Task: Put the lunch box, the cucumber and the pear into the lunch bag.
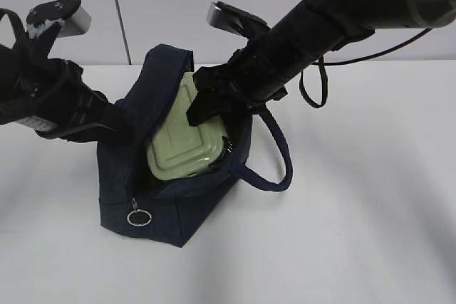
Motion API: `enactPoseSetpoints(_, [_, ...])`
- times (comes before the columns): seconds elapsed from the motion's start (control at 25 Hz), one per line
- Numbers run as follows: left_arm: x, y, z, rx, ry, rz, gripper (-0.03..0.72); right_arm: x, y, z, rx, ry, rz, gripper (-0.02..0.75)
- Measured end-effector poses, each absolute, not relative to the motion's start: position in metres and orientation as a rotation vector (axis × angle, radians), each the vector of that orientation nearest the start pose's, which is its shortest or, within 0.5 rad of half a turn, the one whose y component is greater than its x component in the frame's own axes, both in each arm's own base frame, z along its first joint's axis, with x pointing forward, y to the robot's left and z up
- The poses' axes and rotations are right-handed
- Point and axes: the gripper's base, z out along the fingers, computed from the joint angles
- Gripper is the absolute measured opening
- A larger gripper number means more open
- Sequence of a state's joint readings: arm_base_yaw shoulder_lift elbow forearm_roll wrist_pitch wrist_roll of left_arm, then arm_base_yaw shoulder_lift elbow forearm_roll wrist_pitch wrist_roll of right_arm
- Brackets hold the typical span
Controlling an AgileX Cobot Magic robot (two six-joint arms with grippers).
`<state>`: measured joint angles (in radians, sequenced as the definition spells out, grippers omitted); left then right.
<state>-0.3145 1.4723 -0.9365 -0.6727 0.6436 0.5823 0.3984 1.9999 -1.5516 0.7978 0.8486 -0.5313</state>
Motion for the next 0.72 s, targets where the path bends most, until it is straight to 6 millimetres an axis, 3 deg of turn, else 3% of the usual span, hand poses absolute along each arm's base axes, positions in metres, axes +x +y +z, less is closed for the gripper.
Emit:
enactPoseSetpoints(0.2, [0.268,-0.123,0.249,0.566,2.489,-0.604,0.001,0.383,0.222,0.261,-0.746,2.470,0.976,0.519])
enactPoseSetpoints(0.4, [0.268,-0.123,0.249,0.567,2.489,-0.603,0.001,0.386,0.224,0.294,-0.785,2.428,0.970,0.543])
enactPoseSetpoints(0.6, [0.268,-0.123,0.249,0.568,2.491,-0.604,0.001,0.390,0.209,0.292,-0.730,2.574,0.712,0.545])
enactPoseSetpoints(0.72, [0.268,-0.123,0.249,0.568,2.491,-0.604,0.001,0.391,0.205,0.287,-0.707,2.630,0.647,0.547])
